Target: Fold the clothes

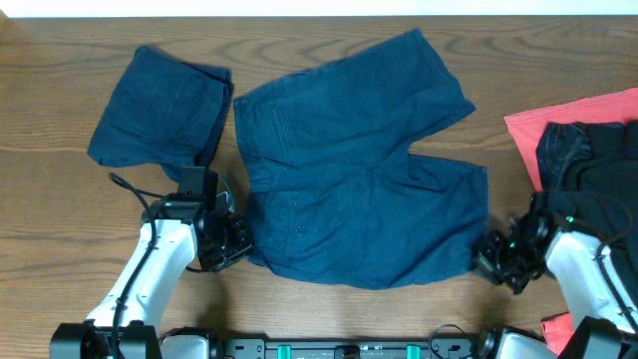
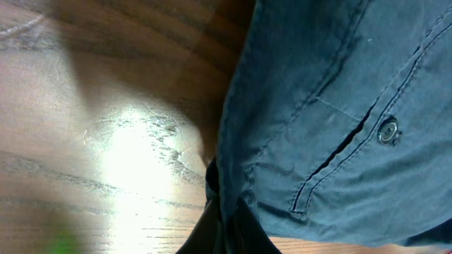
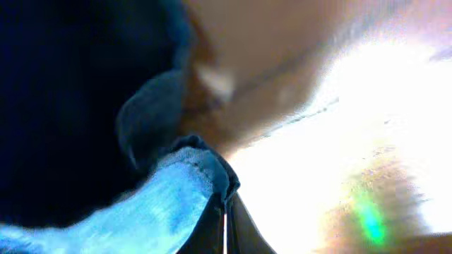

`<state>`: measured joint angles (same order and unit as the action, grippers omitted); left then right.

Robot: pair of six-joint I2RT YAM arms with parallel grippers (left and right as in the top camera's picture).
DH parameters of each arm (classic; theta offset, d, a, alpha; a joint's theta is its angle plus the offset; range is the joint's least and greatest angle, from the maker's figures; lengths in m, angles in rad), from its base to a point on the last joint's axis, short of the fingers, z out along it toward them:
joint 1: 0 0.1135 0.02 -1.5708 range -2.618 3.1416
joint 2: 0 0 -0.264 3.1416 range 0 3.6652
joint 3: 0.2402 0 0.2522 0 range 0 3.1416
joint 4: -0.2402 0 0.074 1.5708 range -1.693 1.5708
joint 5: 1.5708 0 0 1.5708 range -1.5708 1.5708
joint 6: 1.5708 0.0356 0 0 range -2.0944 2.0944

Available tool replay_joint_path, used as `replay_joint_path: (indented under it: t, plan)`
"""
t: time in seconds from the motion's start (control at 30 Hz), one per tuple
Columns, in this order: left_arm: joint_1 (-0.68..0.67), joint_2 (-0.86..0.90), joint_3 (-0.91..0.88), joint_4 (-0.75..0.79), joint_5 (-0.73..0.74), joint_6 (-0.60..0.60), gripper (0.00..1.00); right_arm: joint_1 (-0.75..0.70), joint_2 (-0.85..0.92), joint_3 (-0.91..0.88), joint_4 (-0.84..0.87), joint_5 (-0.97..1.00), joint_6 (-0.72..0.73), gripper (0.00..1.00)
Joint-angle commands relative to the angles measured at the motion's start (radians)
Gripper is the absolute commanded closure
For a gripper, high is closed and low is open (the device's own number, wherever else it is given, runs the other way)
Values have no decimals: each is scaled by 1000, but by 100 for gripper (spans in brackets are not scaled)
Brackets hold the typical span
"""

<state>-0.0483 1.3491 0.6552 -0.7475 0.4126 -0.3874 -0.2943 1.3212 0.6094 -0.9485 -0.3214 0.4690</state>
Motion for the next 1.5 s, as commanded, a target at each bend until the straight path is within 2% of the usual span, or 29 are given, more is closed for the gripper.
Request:
replay_joint_path:
  t: [0.0,0.23,0.37,0.47,0.67,0.83,1.0,1.13,1.33,1.47]
  plan:
    - [4,-4,13,-3,-5,16,94,5,-12,90,-48,12,-45,99]
    - [4,-18,13,-13,26,17,94,5,-58,283,-126,18,-48,99]
    - [4,-52,13,-12,103,20,94,6,-79,341,-110,14,-48,99]
    - [4,-100,13,-10,104,20,94,7,-79,345,-62,-20,-47,99]
    - [4,-259,14,42,104,71,94,10,-76,344,45,-108,-48,99]
    - [4,-444,28,19,116,109,94,5,-97,364,66,-113,-39,99]
    - [3,-602,56,-82,157,120,94,-24,-139,434,13,-111,-36,99]
    - [3,-685,98,-243,183,121,94,-44,-166,539,-100,-93,-20,99]
    - [3,-729,156,-454,233,121,94,-69,-171,728,-244,7,-2,99]
    - [3,-726,157,-506,231,121,94,-69,-171,780,-232,60,32,99]
